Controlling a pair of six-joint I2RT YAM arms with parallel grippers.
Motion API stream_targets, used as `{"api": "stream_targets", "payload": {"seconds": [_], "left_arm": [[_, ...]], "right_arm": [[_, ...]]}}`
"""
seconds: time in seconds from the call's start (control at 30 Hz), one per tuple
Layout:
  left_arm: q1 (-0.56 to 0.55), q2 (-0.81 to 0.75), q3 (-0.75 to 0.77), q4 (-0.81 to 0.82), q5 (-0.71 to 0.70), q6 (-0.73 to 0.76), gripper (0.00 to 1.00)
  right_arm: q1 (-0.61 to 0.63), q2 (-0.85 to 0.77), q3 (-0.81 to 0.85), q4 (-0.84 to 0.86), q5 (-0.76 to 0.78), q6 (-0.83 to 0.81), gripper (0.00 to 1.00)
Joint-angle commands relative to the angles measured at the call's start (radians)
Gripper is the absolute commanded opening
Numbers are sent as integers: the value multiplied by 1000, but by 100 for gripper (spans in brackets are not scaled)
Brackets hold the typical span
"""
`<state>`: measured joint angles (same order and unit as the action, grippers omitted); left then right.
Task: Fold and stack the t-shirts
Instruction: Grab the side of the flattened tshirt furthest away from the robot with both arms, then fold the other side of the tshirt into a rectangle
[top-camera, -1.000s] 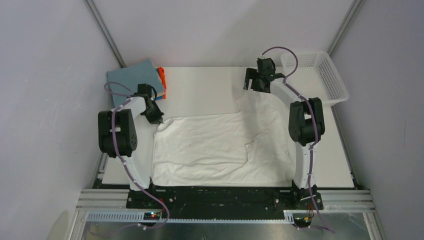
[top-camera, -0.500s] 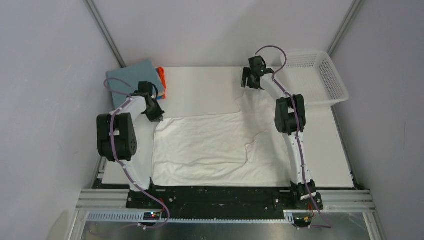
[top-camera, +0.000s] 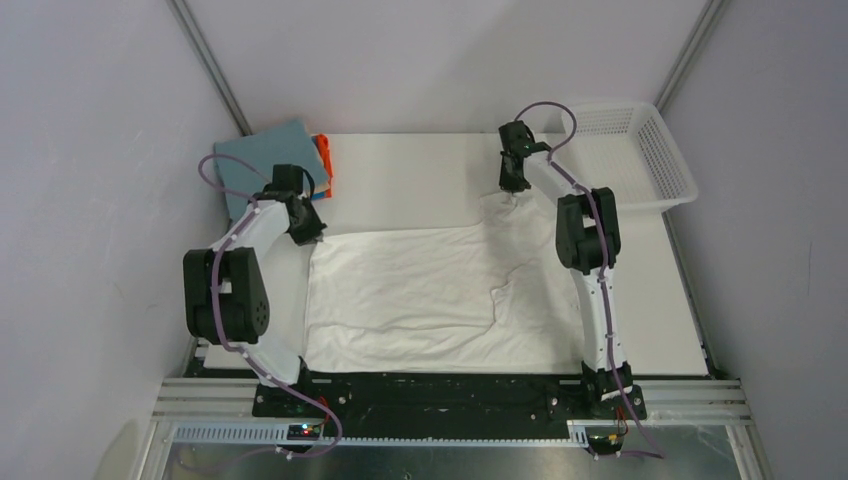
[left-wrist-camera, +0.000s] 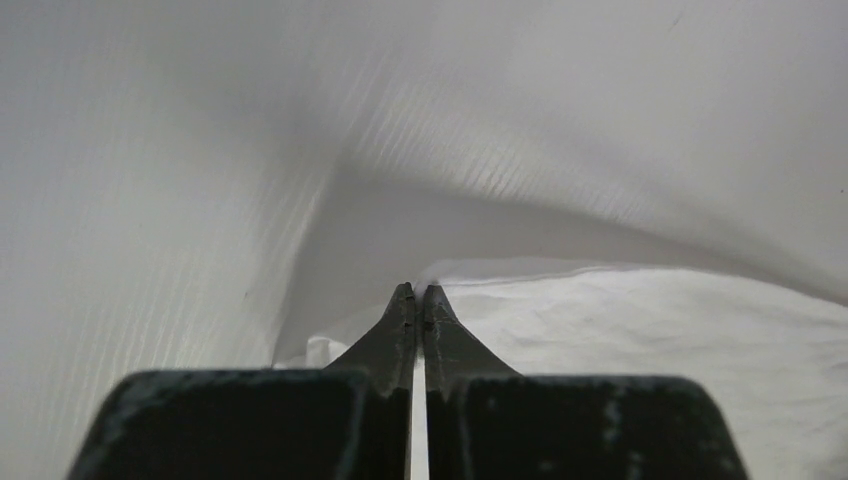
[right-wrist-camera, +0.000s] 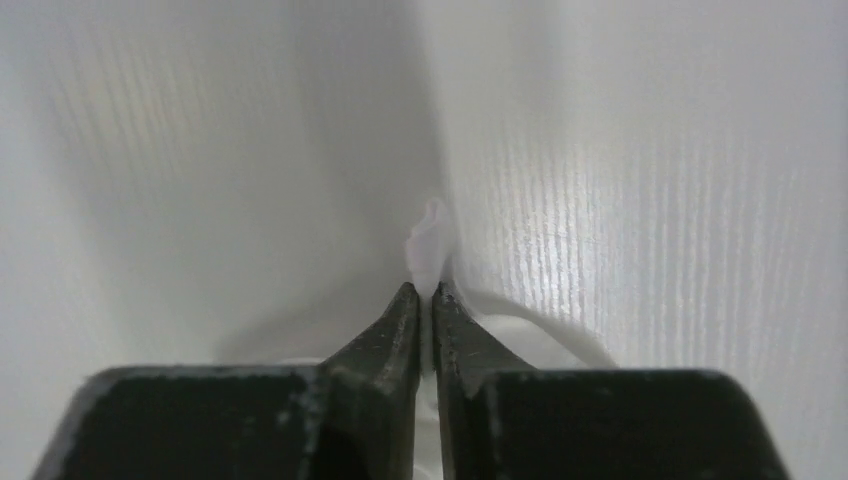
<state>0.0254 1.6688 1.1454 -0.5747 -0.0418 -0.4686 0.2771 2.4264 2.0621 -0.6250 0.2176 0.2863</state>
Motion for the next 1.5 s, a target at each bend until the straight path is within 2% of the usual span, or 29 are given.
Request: {"api": "stream_targets", "payload": {"seconds": [0.0, 0.03, 0.13, 0.4, 0.57, 0.83, 1.0, 1.17, 1.33, 1.47], "left_arm": [[-15, -71, -9, 3, -15, 19, 0], [-15, -73, -11, 3, -14, 20, 0], [-31, -97, -20, 3, -14, 16, 0], [-81, -244, -151, 3, -71, -65, 0], [-116, -379, -241, 4, -101, -106, 0], [-118, -556, -395, 3, -127, -189, 0], [-117, -666, -455, -4, -132, -229, 0], [-118, -739, -496, -43, -140, -272, 0], [-119, -792, -491, -101, -224, -308, 0], [-117, -824, -507, -109, -259, -333, 0]], "right_arm": [[-3, -103, -41, 10, -17, 27, 7], [-2, -116, -48, 27, -19, 27, 1], [8, -218, -106, 80, -8, 27, 0], [45, -615, -604, 247, 9, 94, 0], [104, -832, -819, 214, 69, 109, 0], [263, -1116, -956, -23, 303, 143, 0], [304, -1287, -1025, -151, 345, 200, 0], [319, -1427, -1119, -219, 274, 227, 0], [339, -1540, -1187, -270, 202, 233, 0], [369, -1600, -1234, -246, 115, 232, 0]]}}
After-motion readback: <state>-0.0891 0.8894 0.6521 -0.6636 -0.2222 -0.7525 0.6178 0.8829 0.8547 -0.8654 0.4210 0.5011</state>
